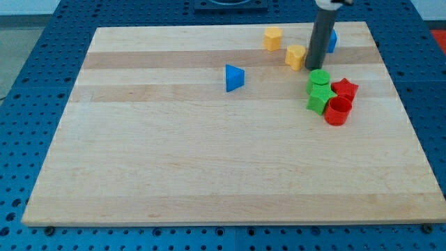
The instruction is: Slide the yellow heart towards the blue cube
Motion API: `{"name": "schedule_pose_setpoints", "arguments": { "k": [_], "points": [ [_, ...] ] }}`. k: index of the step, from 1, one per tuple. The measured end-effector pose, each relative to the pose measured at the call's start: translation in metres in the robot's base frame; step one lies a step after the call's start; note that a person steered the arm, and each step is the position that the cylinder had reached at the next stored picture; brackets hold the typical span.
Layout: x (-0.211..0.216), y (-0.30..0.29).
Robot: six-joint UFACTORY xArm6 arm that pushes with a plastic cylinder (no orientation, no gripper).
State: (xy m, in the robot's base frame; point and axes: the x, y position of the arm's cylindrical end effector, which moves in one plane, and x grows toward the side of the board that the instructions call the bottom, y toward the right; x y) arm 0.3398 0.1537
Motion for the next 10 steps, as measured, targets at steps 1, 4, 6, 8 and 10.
{"name": "schedule_pose_setpoints", "arguments": {
  "k": [1, 4, 6, 8, 10],
  "points": [
    [0.001, -0.007],
    [0.038, -0.018],
    [-0.001, -0.037],
    [-0.035, -0.033],
    [-0.06, -0.02]
  ]
}}
